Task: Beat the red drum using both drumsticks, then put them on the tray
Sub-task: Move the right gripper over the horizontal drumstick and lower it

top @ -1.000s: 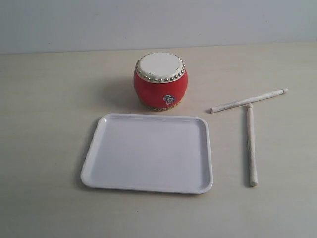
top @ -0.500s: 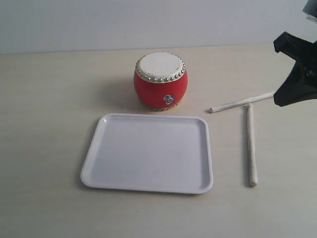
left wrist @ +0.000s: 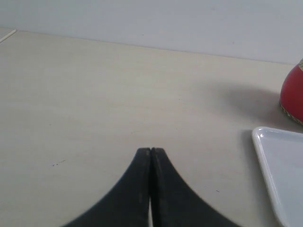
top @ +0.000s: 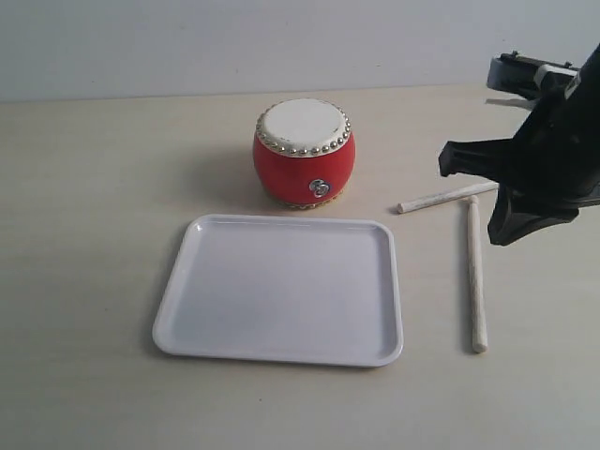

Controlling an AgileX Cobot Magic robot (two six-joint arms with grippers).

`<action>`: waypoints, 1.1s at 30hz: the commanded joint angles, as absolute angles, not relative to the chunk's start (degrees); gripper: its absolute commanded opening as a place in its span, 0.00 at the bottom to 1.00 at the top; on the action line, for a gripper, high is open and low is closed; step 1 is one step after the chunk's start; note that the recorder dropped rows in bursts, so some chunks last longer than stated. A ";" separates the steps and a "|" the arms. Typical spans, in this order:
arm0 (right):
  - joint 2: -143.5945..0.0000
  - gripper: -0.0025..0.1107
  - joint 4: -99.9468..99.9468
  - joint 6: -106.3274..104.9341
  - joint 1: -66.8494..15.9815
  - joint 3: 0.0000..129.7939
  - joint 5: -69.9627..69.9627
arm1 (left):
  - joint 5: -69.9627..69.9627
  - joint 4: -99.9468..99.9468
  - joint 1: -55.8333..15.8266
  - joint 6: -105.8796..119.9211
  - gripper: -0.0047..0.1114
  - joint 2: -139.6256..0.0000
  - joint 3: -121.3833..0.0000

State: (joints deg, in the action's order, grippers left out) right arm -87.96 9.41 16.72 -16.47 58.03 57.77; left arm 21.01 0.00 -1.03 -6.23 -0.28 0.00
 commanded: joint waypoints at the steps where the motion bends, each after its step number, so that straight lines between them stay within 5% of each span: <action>1: -91.92 0.02 7.29 18.82 -16.89 58.24 54.21 | 20.37 0.31 -1.28 -6.22 0.04 0.00 0.00; 22: -95.89 0.11 5.82 40.17 -16.89 58.42 32.12 | 20.37 0.31 -1.28 -6.22 0.04 0.00 0.00; 33: -107.58 0.11 7.83 46.91 -15.98 73.95 44.56 | 20.37 0.31 -1.28 -6.22 0.04 0.00 0.00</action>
